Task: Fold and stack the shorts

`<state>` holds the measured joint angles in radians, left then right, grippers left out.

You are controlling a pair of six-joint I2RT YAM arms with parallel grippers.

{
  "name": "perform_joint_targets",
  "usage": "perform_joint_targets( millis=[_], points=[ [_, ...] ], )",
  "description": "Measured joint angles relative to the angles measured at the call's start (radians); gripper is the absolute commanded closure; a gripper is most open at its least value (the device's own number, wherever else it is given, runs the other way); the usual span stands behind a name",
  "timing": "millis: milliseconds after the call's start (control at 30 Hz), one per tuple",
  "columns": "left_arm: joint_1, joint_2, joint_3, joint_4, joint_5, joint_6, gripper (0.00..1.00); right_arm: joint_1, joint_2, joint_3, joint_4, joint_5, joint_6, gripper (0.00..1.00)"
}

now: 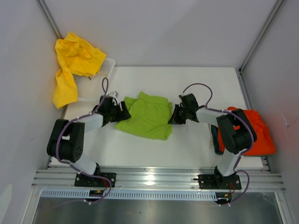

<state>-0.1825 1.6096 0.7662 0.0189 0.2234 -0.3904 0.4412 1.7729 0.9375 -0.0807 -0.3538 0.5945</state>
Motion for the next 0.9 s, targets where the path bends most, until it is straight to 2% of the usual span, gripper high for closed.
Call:
perform_joint_targets(
  millis=[167,267,300,333,400,433,467,567,700,833,900],
  points=[
    [-0.044,-0.164,-0.171,0.031,-0.005,-0.029,0.27,-0.015,0.068,0.14,-0.09,0.025,-0.061,1.0],
    [-0.105,-0.273,-0.257,0.011,-0.02,-0.056,0.23,-0.016,0.107,0.205,-0.122,0.034,-0.096,0.99],
    [-0.129,-0.313,-0.28,-0.004,-0.031,-0.066,0.2,-0.016,0.116,0.216,-0.127,0.035,-0.104,0.93],
    [-0.15,-0.352,-0.297,-0.02,-0.04,-0.075,0.18,-0.018,0.12,0.219,-0.129,0.036,-0.109,0.79],
    [-0.171,-0.417,-0.314,-0.055,-0.065,-0.085,0.12,-0.018,0.12,0.219,-0.142,0.044,-0.119,0.69],
    [-0.172,-0.443,-0.315,-0.077,-0.084,-0.091,0.08,-0.018,0.118,0.217,-0.141,0.051,-0.121,0.58],
    [-0.172,-0.466,-0.312,-0.096,-0.105,-0.091,0.01,-0.018,0.116,0.213,-0.14,0.056,-0.121,0.54],
    [-0.172,-0.505,-0.274,-0.174,-0.17,-0.102,0.01,-0.02,0.078,0.195,-0.155,0.087,-0.117,0.43],
    [-0.172,-0.529,-0.216,-0.215,-0.219,-0.133,0.01,-0.026,-0.02,0.176,-0.153,0.112,-0.097,0.23],
    [-0.172,-0.587,-0.215,-0.189,-0.221,-0.222,0.01,-0.031,-0.171,0.072,-0.041,0.097,-0.031,0.16],
    [-0.177,-0.644,-0.254,-0.14,-0.216,-0.285,0.01,-0.031,-0.262,-0.033,0.093,0.077,0.05,0.13]
  ],
)
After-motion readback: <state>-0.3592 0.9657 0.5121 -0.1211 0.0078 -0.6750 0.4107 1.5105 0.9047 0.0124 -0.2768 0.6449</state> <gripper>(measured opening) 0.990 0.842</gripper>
